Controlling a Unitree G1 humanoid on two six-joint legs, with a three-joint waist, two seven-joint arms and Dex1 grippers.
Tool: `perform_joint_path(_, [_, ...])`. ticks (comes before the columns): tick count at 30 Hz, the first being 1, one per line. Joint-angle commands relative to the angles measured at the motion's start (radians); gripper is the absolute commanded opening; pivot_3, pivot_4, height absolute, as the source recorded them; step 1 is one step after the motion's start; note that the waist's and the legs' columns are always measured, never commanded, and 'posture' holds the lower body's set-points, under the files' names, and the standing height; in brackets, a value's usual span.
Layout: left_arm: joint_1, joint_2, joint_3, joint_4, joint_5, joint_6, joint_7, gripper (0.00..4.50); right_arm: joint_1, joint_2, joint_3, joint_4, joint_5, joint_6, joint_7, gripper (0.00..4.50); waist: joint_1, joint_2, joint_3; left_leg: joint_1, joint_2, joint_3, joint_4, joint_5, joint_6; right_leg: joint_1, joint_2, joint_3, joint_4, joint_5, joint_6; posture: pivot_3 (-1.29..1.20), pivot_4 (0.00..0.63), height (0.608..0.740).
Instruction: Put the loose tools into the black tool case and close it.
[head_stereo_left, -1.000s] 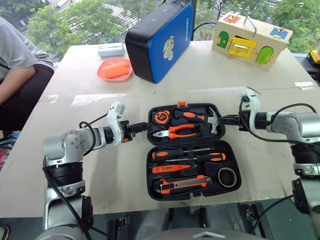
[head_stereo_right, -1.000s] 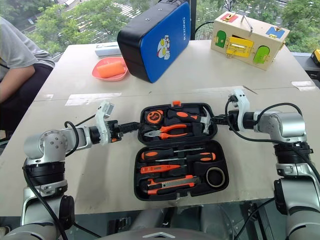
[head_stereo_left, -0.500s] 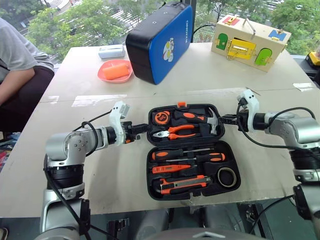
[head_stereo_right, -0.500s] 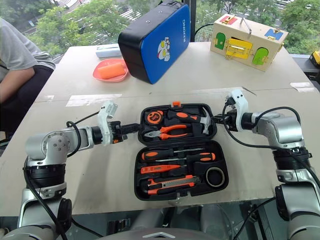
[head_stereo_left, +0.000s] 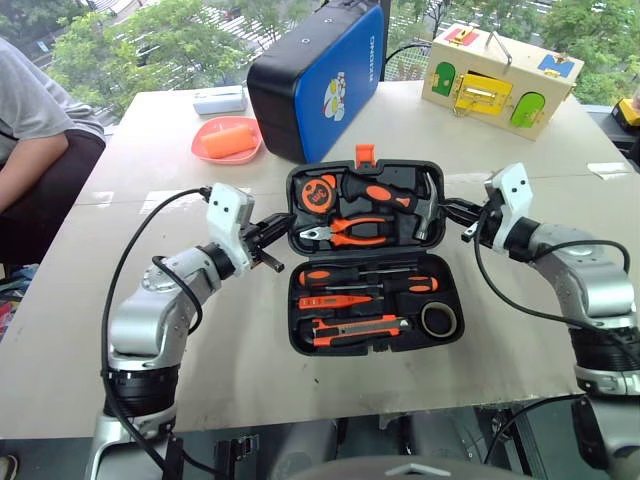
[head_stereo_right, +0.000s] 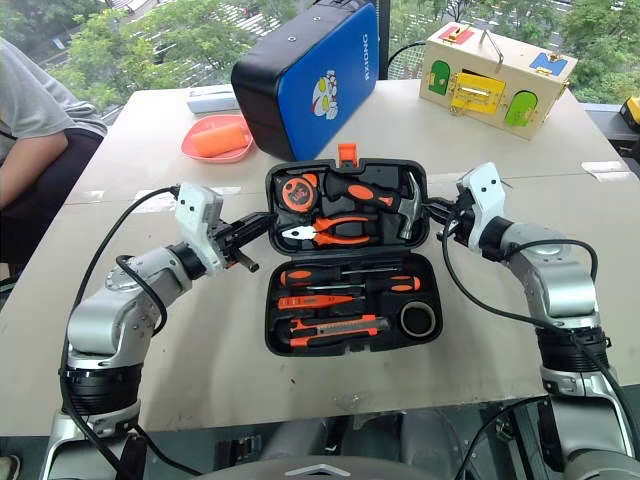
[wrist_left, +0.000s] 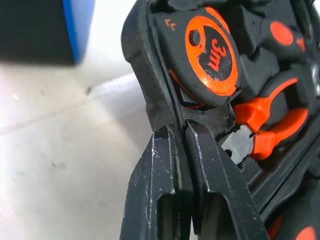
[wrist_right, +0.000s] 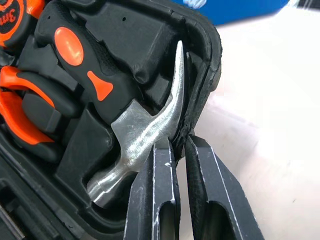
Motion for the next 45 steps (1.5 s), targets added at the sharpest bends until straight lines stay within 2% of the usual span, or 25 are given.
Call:
perform_joint_path(1, [0.017,0.011,-0.073,0.012,0.178,-0.393,-0.027,0.03,0.03,-0.009,0.046,-0.014,-0.12,-0.36,0.018,0.0,0.0,0.0,0.0,0.0,0.0,0.0,0.0,0.0,0.0,0.0,0.0,0.0,0.0,0.0,0.0,0.0,0.15,0.735])
perform_joint_path(3, [0.036,0.016,-0.086,0.074,0.291,-0.633,0.006,0.03,0.067,-0.019,0.067,0.03,-0.197,-0.543,0.011,0.0,0.001,0.0,0.0,0.001,0.0,0.0,0.0,0.0,0.0,0.0,0.0,0.0,0.0,0.0,0.0,0.0,0.15,0.735])
perform_joint_path(6, [0.068,0.023,-0.075,0.151,0.384,-0.869,0.052,0.03,0.106,-0.044,0.081,0.11,-0.296,-0.801,-0.017,0.0,-0.002,0.0,0.0,0.001,0.0,0.001,0.0,0.0,0.0,0.0,0.001,0.0,0.0,0.0,0.0,0.0,0.15,0.735])
perform_joint_path(10, [0.166,0.051,-0.043,0.161,0.414,-1.017,0.067,0.03,0.138,-0.1,0.085,0.208,-0.387,-1.088,-0.045,0.0,-0.011,0.0,0.0,0.002,0.0,0.002,-0.001,0.0,0.0,0.0,0.001,0.002,0.0,0.0,0.0,0.0,0.15,0.735])
perform_joint_path(15, [0.277,0.074,0.041,0.082,0.387,-1.036,0.098,0.03,0.208,-0.171,0.087,0.206,-0.368,-1.251,-0.026,0.0,-0.021,0.0,0.0,0.003,0.0,0.001,-0.001,0.0,0.0,0.001,0.002,0.002,0.001,0.0,0.0,0.0,0.15,0.735])
perform_joint_path(17, [0.335,0.087,0.069,0.024,0.385,-1.05,0.095,0.03,0.24,-0.207,0.086,0.169,-0.325,-1.255,-0.001,0.0,-0.026,0.0,0.0,0.003,0.001,0.002,-0.001,0.0,0.0,0.001,0.002,0.003,0.001,0.0,0.0,0.0,0.15,0.735])
perform_joint_path(18, [0.401,0.1,0.099,-0.038,0.367,-1.031,0.077,0.62,0.28,-0.259,0.088,0.119,-0.267,-1.211,0.054,0.0,-0.027,0.0,0.0,0.003,0.001,0.002,-0.002,0.0,0.0,0.0,0.002,0.004,0.0,0.0,0.0,0.0,0.15,0.735])
perform_joint_path(19, [0.469,0.113,0.132,-0.096,0.339,-1.02,0.057,0.78,0.317,-0.312,0.085,0.074,-0.202,-1.178,0.104,0.0,-0.028,0.0,0.0,0.004,0.001,0.002,-0.002,0.0,0.0,0.0,0.002,0.004,0.0,0.0,0.0,0.0,0.15,0.735])
perform_joint_path(22, [0.714,0.136,0.244,-0.223,0.268,-0.997,-0.012,1.88,0.44,-0.486,0.063,-0.045,-0.016,-1.027,0.268,0.79,-0.027,0.001,0.0,0.003,0.002,0.002,-0.005,0.0,0.0,-0.001,0.003,0.006,-0.001,0.0,0.0,0.0,0.15,0.735])
perform_joint_path(24, [0.853,0.138,0.288,-0.253,0.238,-0.981,-0.052,2.88,0.544,-0.59,0.049,-0.121,0.118,-0.873,0.375,1.71,-0.02,0.002,0.0,0.003,0.002,0.002,-0.006,0.0,0.0,0.0,0.003,0.005,-0.004,0.0,0.0,0.0,0.15,0.735])
perform_joint_path(25, [0.927,0.136,0.313,-0.247,0.221,-0.984,-0.079,3.33,0.602,-0.639,0.039,-0.149,0.159,-0.811,0.422,1.75,-0.012,0.005,0.002,0.006,0.003,0.002,-0.006,-0.001,0.001,0.003,0.003,0.005,-0.006,0.0,0.0,0.0,0.15,0.735])
perform_joint_path(28, [1.023,0.147,0.365,-0.187,0.186,-0.958,-0.129,3.33,0.723,-0.72,0.019,-0.226,0.248,-0.688,0.534,1.75,0.012,0.01,0.006,0.02,0.004,0.003,-0.007,-0.007,0.01,0.021,0.002,0.003,-0.01,-0.001,-0.001,0.0,0.15,0.735])
perform_joint_path(29, [1.001,0.167,0.37,-0.16,0.17,-0.906,-0.133,3.33,0.745,-0.727,0.025,-0.257,0.265,-0.663,0.559,1.75,0.022,0.012,0.007,0.024,0.005,0.003,-0.007,-0.008,0.012,0.028,0.002,0.003,-0.014,-0.003,-0.004,0.0,0.15,0.735])
perform_joint_path(32, [0.911,0.232,0.347,-0.112,0.112,-0.725,-0.161,3.33,0.757,-0.712,0.04,-0.326,0.275,-0.573,0.568,1.75,0.046,0.012,0.007,0.021,0.01,0.01,-0.004,-0.008,0.012,0.029,0.0,-0.004,-0.014,-0.003,-0.004,0.0,0.15,0.735])
perform_joint_path(33, [0.847,0.259,0.327,-0.091,0.078,-0.644,-0.171,3.11,0.735,-0.693,0.053,-0.343,0.279,-0.53,0.55,1.18,0.05,0.011,0.006,0.02,0.01,0.01,-0.003,-0.007,0.012,0.029,0.001,-0.008,-0.014,-0.003,-0.003,0.0,0.15,0.735])
perform_joint_path(35, [0.674,0.301,0.277,-0.03,0.015,-0.524,-0.195,2.5,0.671,-0.641,0.089,-0.356,0.262,-0.469,0.515,0.38,0.059,0.009,0.005,0.02,0.01,0.01,-0.001,-0.007,0.012,0.029,0.001,-0.009,-0.014,-0.001,0.0,0.0,0.15,0.735])
perform_joint_path(36, [0.583,0.32,0.24,0.005,-0.013,-0.449,-0.215,2.02,0.637,-0.613,0.109,-0.35,0.239,-0.448,0.5,0.0,0.062,0.008,0.005,0.019,0.01,0.009,-0.001,-0.007,0.011,0.029,0.002,-0.012,-0.014,-0.001,0.0,0.0,0.15,0.735])
perform_joint_path(39, [0.376,0.343,0.143,0.1,-0.041,-0.334,-0.296,0.42,0.572,-0.557,0.15,-0.344,0.193,-0.391,0.483,0.0,0.051,0.007,0.004,0.018,0.009,0.007,-0.001,-0.006,0.01,0.029,0.004,-0.013,-0.014,0.0,0.0,0.0,0.15,0.735])
perform_joint_path(40, [0.291,0.342,0.098,0.145,-0.035,-0.314,-0.33,0.02,0.554,-0.539,0.165,-0.343,0.184,-0.37,0.476,0.0,0.047,0.007,0.004,0.018,0.009,0.009,-0.001,-0.005,0.007,0.028,0.003,-0.012,-0.015,0.0,0.001,0.0,0.15,0.735])
perform_joint_path(42, [0.128,0.324,0.012,0.247,-0.01,-0.289,-0.385,0.02,0.517,-0.501,0.192,-0.337,0.159,-0.343,0.463,0.0,0.037,0.006,0.004,0.017,0.009,0.008,-0.002,-0.004,0.005,0.027,0.003,-0.012,-0.015,0.0,0.001,0.0,0.15,0.735])
perform_joint_path(45, [-0.144,0.248,-0.145,0.472,0.091,-0.324,-0.466,0.02,0.463,-0.45,0.228,-0.346,0.112,-0.3,0.434,0.0,0.032,0.006,0.004,0.015,0.009,0.005,-0.003,-0.004,0.005,0.026,0.002,-0.015,-0.015,0.0,0.001,0.0,0.15,0.735])
